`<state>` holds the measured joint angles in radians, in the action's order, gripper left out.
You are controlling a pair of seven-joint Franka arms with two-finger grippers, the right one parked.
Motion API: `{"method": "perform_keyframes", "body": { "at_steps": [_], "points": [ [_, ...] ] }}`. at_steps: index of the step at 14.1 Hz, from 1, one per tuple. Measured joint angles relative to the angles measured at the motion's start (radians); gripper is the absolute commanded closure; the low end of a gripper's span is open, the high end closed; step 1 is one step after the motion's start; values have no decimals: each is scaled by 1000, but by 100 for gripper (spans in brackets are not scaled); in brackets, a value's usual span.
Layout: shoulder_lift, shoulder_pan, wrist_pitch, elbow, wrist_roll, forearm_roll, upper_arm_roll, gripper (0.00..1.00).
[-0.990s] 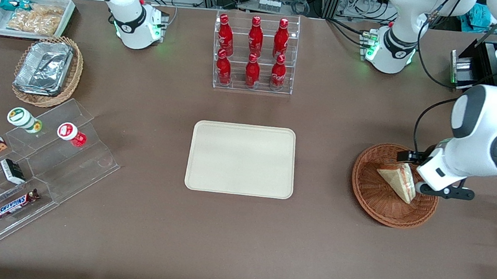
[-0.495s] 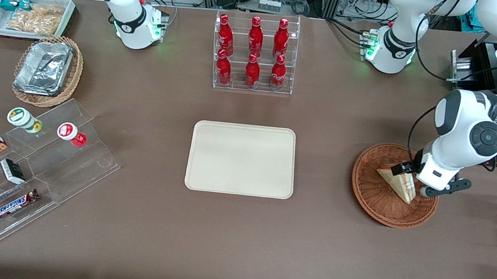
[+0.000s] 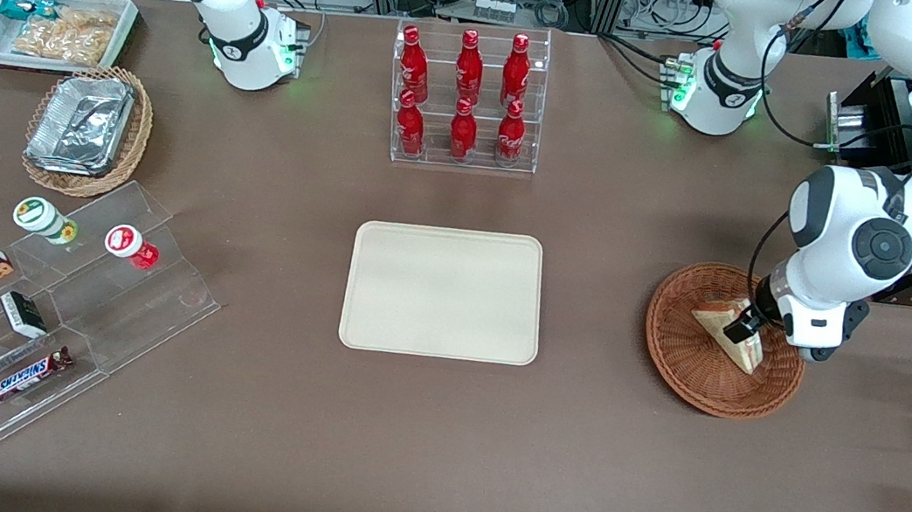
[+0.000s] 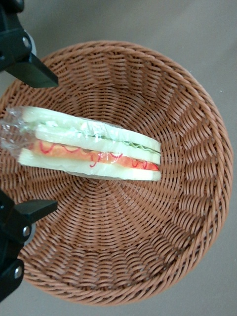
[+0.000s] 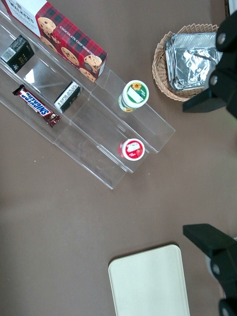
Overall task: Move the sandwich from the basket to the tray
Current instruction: 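Lower the open left gripper around the wrapped sandwich and close it, then lift the sandwich and carry it with the left gripper over the tray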
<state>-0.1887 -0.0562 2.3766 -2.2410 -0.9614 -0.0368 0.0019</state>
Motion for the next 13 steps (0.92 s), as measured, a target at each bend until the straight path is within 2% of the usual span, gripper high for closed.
{"method": "perform_keyframes", "body": {
  "at_steps": [1,2,3,4,8,13],
  "points": [
    [-11,0,21,-10,-10,1,0,17],
    [-22,0,39,-19,-20,1,0,61],
    [-32,0,48,-25,-41,2,0,88],
    [-42,0,51,-29,-64,2,0,96],
    [-46,-2,17,-11,-44,0,-3,100],
    [-24,-18,-399,242,246,0,-38,98]
  ]
}}
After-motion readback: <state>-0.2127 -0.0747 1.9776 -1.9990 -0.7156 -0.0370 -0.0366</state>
